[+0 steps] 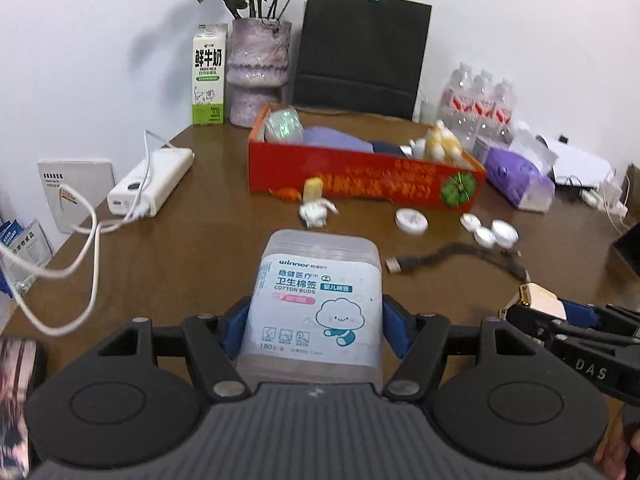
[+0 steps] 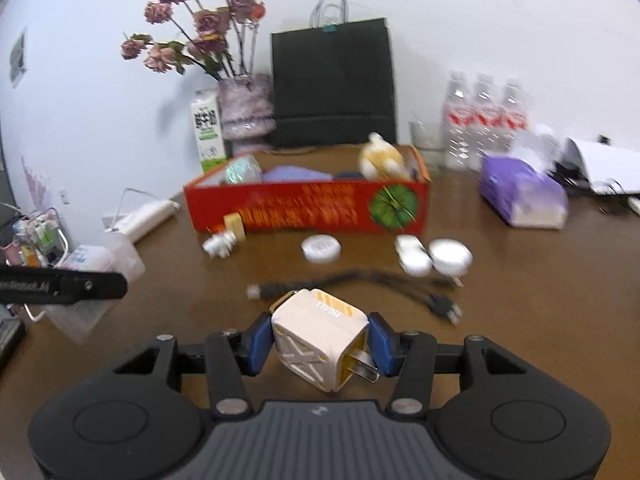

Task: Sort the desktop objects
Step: 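Carry the cotton-bud box and cream cube into the box and release them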

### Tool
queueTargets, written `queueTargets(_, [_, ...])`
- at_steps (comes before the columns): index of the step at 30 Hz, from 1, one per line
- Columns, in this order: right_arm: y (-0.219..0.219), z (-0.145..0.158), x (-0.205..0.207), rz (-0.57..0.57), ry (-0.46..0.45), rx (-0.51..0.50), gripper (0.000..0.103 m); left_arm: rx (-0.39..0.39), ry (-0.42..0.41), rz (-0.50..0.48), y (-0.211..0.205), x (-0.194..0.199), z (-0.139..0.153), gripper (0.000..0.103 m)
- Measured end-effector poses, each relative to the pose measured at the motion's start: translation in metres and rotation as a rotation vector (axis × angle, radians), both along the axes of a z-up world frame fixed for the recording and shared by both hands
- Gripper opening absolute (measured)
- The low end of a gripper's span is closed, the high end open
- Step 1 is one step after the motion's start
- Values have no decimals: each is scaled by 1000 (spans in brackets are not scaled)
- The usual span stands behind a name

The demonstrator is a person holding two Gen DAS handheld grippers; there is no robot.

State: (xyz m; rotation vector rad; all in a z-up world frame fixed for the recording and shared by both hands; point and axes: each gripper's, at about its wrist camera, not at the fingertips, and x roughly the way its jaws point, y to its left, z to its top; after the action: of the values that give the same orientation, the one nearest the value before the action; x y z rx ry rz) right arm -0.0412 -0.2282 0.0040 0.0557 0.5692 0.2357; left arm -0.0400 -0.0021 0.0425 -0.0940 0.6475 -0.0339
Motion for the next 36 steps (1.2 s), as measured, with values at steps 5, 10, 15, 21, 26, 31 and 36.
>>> queueTargets(5, [-5, -1, -27, 1, 0, -5, 50, 7, 15, -27, -8, -15, -3, 68])
queueTargets(10, [-2, 2, -32, 11, -9, 5, 50, 13, 0, -47, -15, -19, 1, 68])
queueTargets(15, [-9, 16, -19, 6, -49, -2, 50, 21, -15, -14, -7, -4, 9, 68])
queueTargets(21, [-22, 57, 30, 2, -119, 9, 50, -9, -65, -73, 7, 58, 47, 68])
queueTargets(26, [-26, 119, 104, 19, -226, -46, 50, -20, -70, -110, 15, 143, 94, 68])
queueTargets(31, [-24, 149, 239, 69, -103, -57, 50, -88, 25, -123, 18, 245, 105, 68])
queueTargets(36, [-6, 119, 366, 60, 86, -107, 50, -25, 176, -104, 8, 320, 62, 68])
